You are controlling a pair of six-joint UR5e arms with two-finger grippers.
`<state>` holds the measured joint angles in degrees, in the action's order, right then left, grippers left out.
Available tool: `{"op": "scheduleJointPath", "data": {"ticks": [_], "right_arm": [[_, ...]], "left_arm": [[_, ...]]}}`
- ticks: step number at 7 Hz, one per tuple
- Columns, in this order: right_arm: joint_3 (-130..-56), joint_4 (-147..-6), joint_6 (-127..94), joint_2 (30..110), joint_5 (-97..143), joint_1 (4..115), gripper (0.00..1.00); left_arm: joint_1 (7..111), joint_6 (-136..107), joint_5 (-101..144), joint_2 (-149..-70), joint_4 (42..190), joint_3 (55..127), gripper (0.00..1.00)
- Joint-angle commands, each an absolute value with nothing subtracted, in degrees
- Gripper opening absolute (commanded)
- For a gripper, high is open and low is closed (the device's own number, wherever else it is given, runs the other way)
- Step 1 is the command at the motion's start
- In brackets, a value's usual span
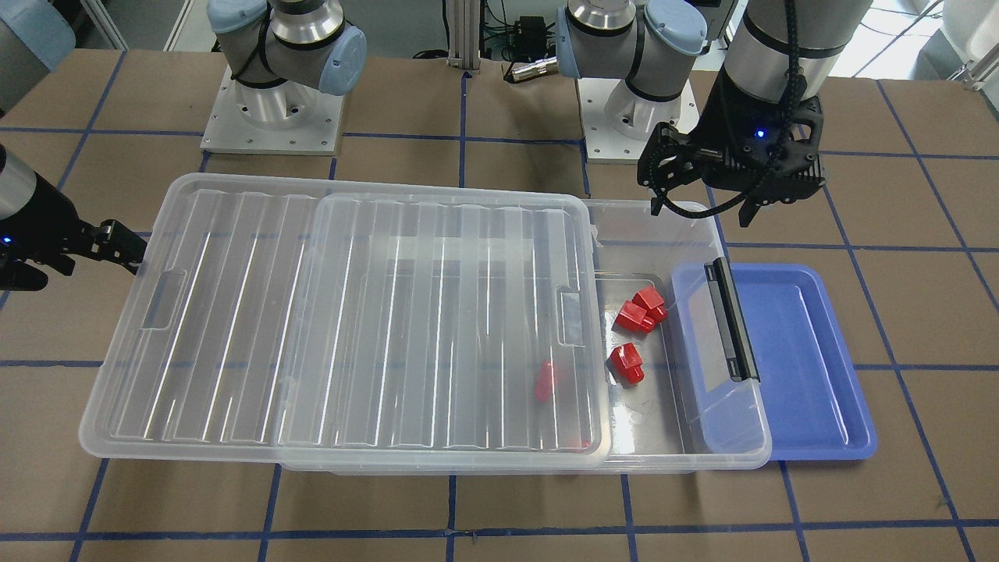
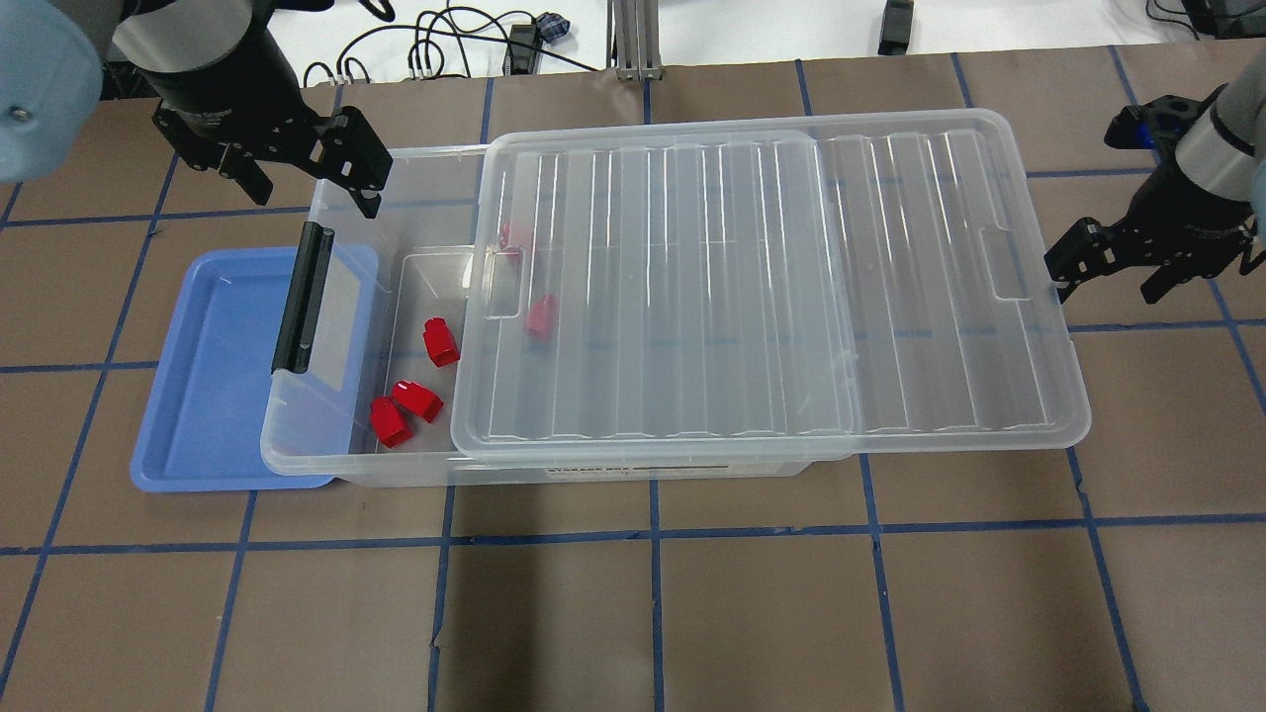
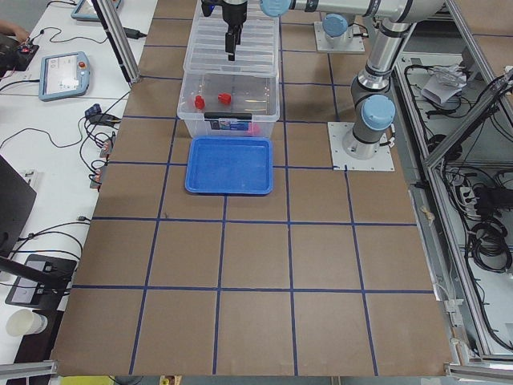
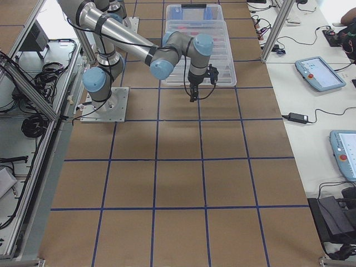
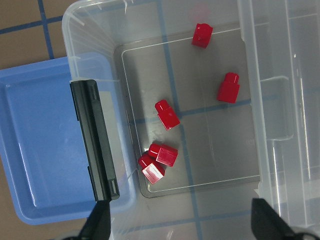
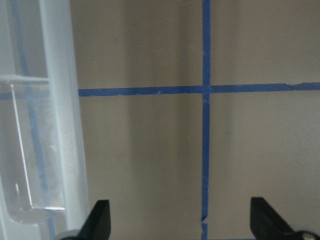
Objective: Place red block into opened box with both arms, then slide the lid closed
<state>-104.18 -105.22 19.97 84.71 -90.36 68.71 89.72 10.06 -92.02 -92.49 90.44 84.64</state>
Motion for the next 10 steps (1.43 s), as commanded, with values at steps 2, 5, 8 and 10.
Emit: {"op": "scheduleJointPath", "data": {"ticks": [2,5,8,10], "right_arm": [[-104.2,-106.3,14.2,84.4,-90.3,77.6,1.00],[-103.7,-106.9,12.8,83.9,-90.2,84.1,1.00],[-100.6,-107.0,12.6,82.3,-90.6,85.4,1.00],[-96.4,-102.3,12.4,85.6,-90.5,85.5,1.00]], "left_arm": [[89.6,10.0,-92.0,-92.5,90.4,84.6,1.00],[89.6,10.1,-92.0,-92.4,90.4,84.6,1.00],[89.6,10.1,-92.0,-92.4,90.4,84.6,1.00],[89.6,10.1,-92.0,-92.4,90.4,84.6,1.00]]}}
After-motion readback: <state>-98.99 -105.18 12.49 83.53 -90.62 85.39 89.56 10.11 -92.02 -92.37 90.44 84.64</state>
